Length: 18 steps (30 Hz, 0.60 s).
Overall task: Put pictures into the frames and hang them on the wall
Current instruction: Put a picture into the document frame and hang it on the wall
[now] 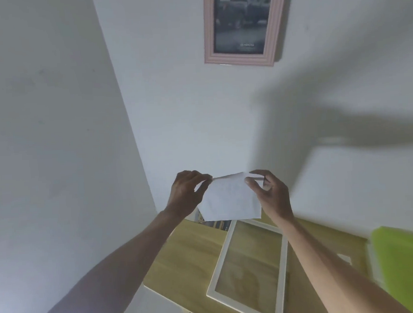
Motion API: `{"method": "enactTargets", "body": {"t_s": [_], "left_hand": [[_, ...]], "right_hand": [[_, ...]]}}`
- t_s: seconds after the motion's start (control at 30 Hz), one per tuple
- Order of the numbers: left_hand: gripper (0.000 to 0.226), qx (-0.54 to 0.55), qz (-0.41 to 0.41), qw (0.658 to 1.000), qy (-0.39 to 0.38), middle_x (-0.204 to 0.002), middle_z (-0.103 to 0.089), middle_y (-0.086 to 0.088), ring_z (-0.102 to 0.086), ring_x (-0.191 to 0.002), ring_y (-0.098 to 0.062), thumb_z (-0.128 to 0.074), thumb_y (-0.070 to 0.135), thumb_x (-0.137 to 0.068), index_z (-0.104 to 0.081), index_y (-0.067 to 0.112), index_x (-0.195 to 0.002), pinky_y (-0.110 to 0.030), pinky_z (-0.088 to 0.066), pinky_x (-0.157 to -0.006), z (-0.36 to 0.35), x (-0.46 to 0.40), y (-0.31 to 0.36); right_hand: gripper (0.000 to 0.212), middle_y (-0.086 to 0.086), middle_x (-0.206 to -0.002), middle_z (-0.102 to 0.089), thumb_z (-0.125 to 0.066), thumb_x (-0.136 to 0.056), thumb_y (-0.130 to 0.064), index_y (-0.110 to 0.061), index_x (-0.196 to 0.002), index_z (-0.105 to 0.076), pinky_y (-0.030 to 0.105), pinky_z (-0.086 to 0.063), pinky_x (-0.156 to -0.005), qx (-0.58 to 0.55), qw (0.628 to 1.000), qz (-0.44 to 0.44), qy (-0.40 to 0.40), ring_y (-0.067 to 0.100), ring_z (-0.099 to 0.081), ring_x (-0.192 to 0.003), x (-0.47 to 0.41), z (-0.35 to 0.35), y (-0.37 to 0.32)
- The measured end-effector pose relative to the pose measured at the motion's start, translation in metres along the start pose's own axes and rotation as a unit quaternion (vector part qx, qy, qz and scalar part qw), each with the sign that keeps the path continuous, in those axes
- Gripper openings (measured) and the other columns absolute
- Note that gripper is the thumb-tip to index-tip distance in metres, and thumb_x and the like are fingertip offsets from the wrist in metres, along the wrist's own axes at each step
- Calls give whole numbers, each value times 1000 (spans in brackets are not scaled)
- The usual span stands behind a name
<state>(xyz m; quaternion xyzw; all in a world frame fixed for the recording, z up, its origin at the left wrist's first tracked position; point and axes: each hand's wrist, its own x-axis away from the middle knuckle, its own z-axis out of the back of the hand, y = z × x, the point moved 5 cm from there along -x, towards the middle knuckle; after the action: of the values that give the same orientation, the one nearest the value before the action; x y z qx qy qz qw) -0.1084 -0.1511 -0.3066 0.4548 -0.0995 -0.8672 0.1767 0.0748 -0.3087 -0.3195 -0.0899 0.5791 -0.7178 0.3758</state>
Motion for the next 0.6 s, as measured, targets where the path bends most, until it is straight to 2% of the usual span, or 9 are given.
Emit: {"method": "enactTargets", "body": {"t_s": [0.07, 0.13, 0.2, 0.27, 0.33, 0.4, 0.5, 0.6], "left_hand": [[12, 47, 28, 998, -8, -88, -72, 6, -67, -80, -16, -70, 22, -89, -75, 18, -100, -39, -54, -75, 6, -12, 21], [25, 91, 65, 993, -25, -98, -72, 7, -67, -88, -12, -73, 24, -88, -72, 22, -113, -37, -56, -77, 9, -20, 39], [47, 132, 129, 982, -36, -100, -69, 10, -65, -92, -7, -77, 28, -83, -61, 28, -128, -27, -55, -81, 11, -25, 51], [68, 188, 216, 957, -35, -101, -65, 14, -63, -94, -1, -82, 33, -77, -50, 31, -137, -15, -52, -80, 9, -25, 55], [77, 247, 298, 920, -56, -104, -68, 13, -65, -99, 2, -85, 38, -73, -47, 28, -139, -19, -51, -87, 0, -19, 57], [71, 308, 344, 882, -96, -103, -73, 8, -68, -101, -4, -86, 32, -72, -53, 21, -134, -33, -52, -94, -15, -8, 62], [38, 376, 376, 837, -130, -99, -76, 0, -72, -96, -17, -82, 15, -75, -70, 15, -111, -47, -53, -97, -33, 9, 73], [17, 411, 397, 809, -141, -98, -76, -7, -72, -90, -25, -78, 8, -77, -75, 12, -94, -51, -54, -94, -45, 17, 76]], "right_hand": [[16, -18, -96, -72, -73, -87, -34, -23, -97, -69, 23, -48, -89, -23, 999, -28, -21, 10, -65, -98, 1, 21, 2], [24, 3, -95, -71, -71, -86, -34, -11, -91, -64, 36, -50, -84, -40, 998, -50, -19, 25, -66, -96, 6, 42, 6], [24, 11, -94, -69, -70, -87, -30, -7, -88, -63, 36, -48, -78, -71, 995, -69, -3, 19, -67, -87, 16, 64, 4], [25, 14, -88, -66, -70, -87, -28, -5, -84, -61, 33, -40, -71, -92, 992, -83, 8, 14, -57, -75, 26, 82, 1], [25, 8, -79, -63, -71, -87, -29, -6, -83, -60, 32, -39, -70, -115, 988, -100, 25, 15, -52, -73, 34, 98, 4], [15, -2, -80, -68, -72, -88, -27, -13, -84, -66, 37, -48, -73, -149, 980, -123, 44, 17, -59, -78, 40, 113, 9], [7, 2, -96, -75, -74, -87, -26, -22, -92, -73, 51, -53, -90, -179, 971, -144, 62, 20, -66, -92, 42, 129, 21], [16, -5, -96, -75, -75, -87, -28, -27, -102, -72, 45, -53, -88, -182, 968, -154, 74, 20, -68, -99, 42, 137, 32]]}}
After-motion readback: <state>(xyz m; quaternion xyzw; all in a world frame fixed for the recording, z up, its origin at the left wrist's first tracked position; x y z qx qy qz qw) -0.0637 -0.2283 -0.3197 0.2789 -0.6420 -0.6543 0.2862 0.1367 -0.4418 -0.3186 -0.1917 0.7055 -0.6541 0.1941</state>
